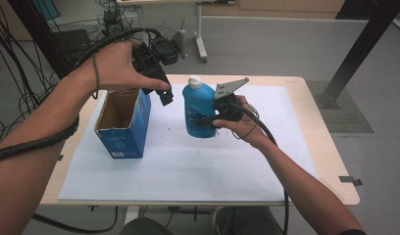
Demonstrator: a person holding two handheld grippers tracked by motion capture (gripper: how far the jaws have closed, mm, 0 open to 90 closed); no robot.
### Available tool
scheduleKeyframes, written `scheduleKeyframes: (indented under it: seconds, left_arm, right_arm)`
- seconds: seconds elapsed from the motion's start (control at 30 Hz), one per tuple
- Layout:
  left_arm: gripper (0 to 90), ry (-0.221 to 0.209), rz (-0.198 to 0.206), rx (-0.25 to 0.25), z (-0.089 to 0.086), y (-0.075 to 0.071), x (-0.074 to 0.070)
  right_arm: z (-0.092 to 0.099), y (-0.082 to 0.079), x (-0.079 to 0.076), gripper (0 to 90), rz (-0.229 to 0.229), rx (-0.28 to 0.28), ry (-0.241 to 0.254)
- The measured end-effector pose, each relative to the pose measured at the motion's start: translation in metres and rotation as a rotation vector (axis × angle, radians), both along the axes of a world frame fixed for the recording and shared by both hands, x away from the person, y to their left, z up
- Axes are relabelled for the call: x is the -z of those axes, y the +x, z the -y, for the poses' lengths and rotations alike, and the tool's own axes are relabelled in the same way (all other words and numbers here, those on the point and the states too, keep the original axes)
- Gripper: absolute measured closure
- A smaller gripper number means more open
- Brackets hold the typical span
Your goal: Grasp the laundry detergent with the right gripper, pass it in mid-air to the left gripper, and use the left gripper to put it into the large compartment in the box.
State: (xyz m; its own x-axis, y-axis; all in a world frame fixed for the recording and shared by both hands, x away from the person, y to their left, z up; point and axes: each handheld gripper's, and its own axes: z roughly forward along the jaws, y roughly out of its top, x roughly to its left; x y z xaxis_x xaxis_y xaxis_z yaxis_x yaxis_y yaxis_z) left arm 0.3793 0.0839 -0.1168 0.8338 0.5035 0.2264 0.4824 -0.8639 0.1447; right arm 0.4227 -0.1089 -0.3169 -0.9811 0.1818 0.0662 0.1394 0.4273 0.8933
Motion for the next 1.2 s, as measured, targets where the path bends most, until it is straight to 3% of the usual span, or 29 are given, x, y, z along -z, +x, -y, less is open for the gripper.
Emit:
scheduleKeyframes:
  seconds: [0.17,0.47,0.6,0.8,0.9,1.2]
  left_arm:
    - [6.3,-0.012,-0.022,0.052,0.005,-0.004,-0.007]
    - [6.4,-0.009,-0.054,0.126,0.013,-0.009,-0.006]
    - [6.4,0.016,-0.069,0.14,0.016,-0.011,-0.002]
    - [6.2,0.007,-0.101,0.149,0.02,-0.012,0.004]
    - [6.2,0.026,-0.115,0.158,0.021,-0.012,0.007]
    - [6.2,0.048,-0.125,0.169,0.025,-0.013,0.01]
  right_arm:
    - [-0.013,-0.005,0.002,44.7,0.007,-0.049,0.018]
    - [-0.036,-0.014,0.004,44.6,0.016,-0.12,0.036]
    - [-0.045,-0.018,0.005,44.6,0.029,-0.152,0.04]
    - [-0.055,-0.025,0.003,44.6,0.046,-0.187,0.036]
    - [-0.058,-0.027,0.002,44.6,0.051,-0.197,0.042]
    - [-0.06,-0.031,-0.003,44.5,0.057,-0.221,0.057]
